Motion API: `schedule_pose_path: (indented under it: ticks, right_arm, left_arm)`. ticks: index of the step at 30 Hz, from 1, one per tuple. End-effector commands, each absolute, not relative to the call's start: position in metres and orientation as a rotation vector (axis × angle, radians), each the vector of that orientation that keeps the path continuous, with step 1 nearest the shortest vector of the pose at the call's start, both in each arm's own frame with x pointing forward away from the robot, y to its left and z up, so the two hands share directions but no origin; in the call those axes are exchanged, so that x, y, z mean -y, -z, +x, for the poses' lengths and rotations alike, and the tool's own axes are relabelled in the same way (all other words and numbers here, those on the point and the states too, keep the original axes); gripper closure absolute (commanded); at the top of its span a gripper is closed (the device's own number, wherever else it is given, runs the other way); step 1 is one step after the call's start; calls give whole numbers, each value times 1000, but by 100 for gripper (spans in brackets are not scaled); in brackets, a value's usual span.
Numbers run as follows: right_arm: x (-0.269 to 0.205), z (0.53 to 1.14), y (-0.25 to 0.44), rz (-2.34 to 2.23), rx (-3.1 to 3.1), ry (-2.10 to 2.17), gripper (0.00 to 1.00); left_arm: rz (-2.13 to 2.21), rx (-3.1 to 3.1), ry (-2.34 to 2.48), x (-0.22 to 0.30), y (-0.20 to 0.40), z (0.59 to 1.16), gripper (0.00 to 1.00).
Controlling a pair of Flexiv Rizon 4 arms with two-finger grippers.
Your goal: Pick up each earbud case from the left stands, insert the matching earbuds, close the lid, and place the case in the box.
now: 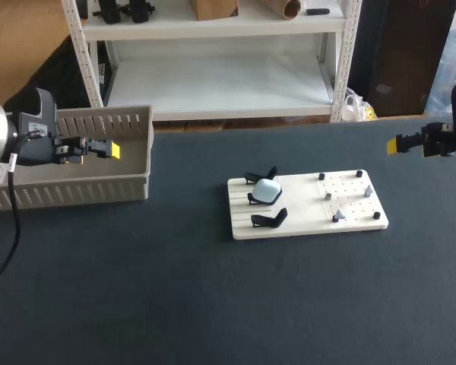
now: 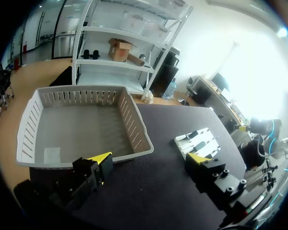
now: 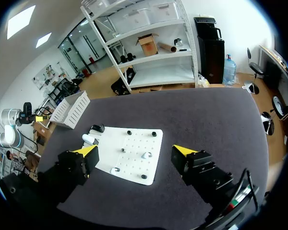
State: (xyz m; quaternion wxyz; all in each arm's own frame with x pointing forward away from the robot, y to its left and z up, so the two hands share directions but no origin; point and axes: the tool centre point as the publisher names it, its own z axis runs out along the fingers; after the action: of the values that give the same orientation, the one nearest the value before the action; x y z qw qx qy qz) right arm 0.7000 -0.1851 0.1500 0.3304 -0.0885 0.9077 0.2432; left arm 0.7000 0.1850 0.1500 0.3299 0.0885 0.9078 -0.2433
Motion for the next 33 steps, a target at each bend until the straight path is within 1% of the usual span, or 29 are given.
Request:
schedule_pose_path:
  ticks: [1, 25, 33]
  right_arm:
    - [185, 700, -150, -231, -2374, -636, 0]
    - [185, 700, -150, -231, -2374, -636, 0]
    - [185, 700, -150, -231, -2374, -636, 0]
  left_arm:
    - [231, -2374, 636, -185, -150, 700, 0]
    - [231, -2374, 636, -185, -150, 700, 0]
    - [419, -2288, 720, -168, -160, 703, 0]
